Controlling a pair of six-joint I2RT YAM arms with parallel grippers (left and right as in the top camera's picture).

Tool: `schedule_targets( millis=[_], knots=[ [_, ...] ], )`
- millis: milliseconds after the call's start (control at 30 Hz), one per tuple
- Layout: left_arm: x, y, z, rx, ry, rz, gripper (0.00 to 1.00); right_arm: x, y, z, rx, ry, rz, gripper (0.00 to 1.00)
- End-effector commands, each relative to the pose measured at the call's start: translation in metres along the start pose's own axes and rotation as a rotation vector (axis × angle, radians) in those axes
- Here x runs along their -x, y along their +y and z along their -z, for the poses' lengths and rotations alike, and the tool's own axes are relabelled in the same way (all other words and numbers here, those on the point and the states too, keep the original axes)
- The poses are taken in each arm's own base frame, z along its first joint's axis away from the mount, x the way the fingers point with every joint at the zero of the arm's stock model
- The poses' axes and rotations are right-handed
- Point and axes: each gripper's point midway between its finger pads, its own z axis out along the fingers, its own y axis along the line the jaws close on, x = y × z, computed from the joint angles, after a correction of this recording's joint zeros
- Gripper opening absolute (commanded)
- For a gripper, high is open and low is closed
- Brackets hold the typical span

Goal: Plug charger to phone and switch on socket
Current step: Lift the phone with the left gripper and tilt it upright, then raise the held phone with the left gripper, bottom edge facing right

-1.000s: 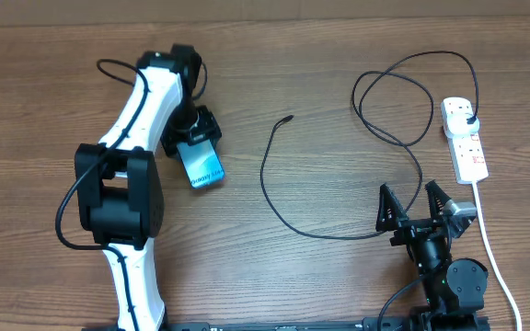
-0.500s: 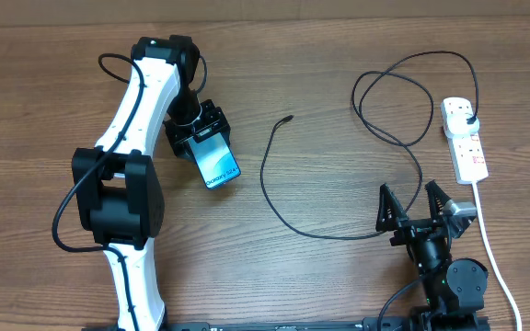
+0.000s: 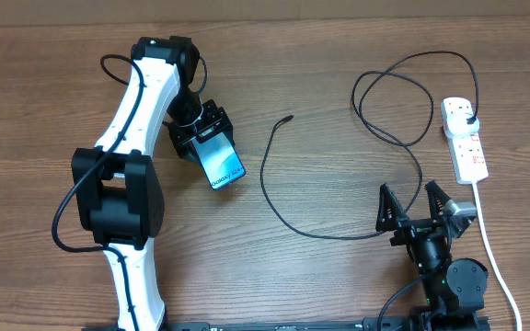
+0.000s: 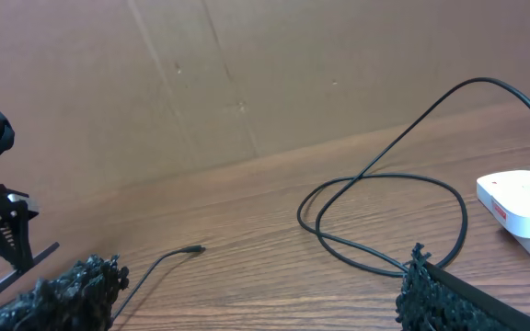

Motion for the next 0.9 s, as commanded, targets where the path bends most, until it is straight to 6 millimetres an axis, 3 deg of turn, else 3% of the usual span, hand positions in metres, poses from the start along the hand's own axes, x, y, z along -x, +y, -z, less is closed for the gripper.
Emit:
schedule_targets(
  millis=[0, 500, 667, 867],
  knots=[
    [-0.014, -0.019, 0.008, -0.094, 0.051, -0.026, 0.63, -0.002, -0.001, 0.000, -0.002, -0.005, -0.001, 1.00],
    [-0.057, -0.067, 0.029, -0.404, 0.301, 0.020, 0.62, -0.002, -0.001, 0.000, -0.002, -0.005, -0.001, 1.00],
    [-0.066, -0.072, 0.043, -0.482, 0.391, 0.087, 0.61, -0.002, -0.001, 0.000, -0.002, -0.005, -0.001, 1.00],
    [-0.060, -0.067, 0.061, -0.553, 0.451, 0.209, 0.60, -0.002, -0.001, 0.000, -0.002, -0.005, -0.001, 1.00]
  ],
)
